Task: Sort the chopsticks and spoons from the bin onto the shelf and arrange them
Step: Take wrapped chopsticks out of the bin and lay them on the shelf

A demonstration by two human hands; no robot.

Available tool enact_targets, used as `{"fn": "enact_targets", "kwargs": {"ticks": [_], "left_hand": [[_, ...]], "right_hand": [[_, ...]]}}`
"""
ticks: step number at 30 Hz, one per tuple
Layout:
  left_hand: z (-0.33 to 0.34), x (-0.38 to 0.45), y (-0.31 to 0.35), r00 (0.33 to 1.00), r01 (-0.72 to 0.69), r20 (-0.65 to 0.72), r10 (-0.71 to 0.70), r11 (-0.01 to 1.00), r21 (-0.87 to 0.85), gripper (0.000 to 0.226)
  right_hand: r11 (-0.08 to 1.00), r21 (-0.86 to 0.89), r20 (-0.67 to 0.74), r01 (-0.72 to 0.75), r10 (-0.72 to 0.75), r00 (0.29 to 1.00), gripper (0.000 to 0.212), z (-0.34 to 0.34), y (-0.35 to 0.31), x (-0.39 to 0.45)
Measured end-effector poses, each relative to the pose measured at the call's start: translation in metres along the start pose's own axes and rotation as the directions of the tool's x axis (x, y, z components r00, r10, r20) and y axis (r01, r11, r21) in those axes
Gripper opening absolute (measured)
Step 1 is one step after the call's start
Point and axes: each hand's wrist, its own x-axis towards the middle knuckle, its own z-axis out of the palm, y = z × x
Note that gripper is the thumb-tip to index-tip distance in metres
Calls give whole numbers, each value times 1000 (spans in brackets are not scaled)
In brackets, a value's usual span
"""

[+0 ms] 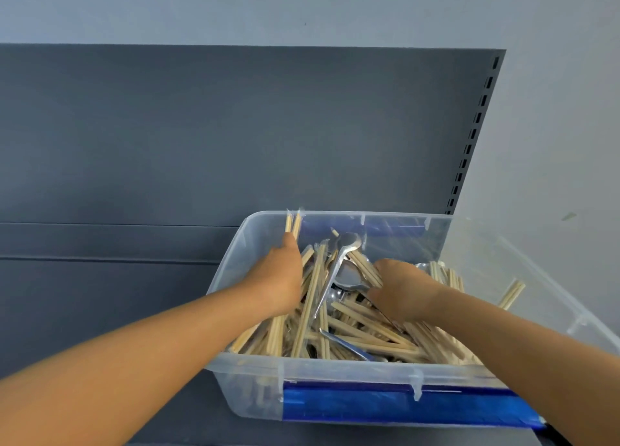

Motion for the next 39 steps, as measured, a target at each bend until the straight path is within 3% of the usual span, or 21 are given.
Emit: {"fn": "enact_targets", "kwargs": {"ticks": [3,5,9,17,22,27,32,36,39], "left_hand": [[-7,0,5,993,-86,-73,90,995,53,34],[-14,-4,14,992,-68,-105,68,998,0,26],[-31,-15,32,970,-120,-196,142,985,120,43],[-50,-27,35,958,-102,-266,110,994,45,50],[-56,-31,17,956,-125,-262,133,991,45,53],[-52,-27,-1,969,-143,-200,143,990,12,49],[-52,-22,-16,971,-182,-171,168,981,-72,53],[-81,-17,-35,964,-195,-208,163,970,-145,54],[-110,-16,-60,942,-205,-296,157,968,-142,47]], "right_hand": [[1000,3,-18,-6,6,1000,19,-13,-1,-3],[1000,6,-29,-3,3,1000,19,-22,0,-3],[996,91,-91,14,-6,996,14,-34,2,-4],[972,218,-234,89,-37,972,10,-49,-14,-10],[973,227,-191,42,3,982,8,-39,-30,-9],[993,115,-102,-35,47,994,12,-15,-44,-6],[998,40,-176,-55,62,982,19,-7,-61,-3],[955,296,-224,18,51,973,15,-21,-94,-6],[906,392,-284,159,-45,958,18,-29,-137,-16]]}}
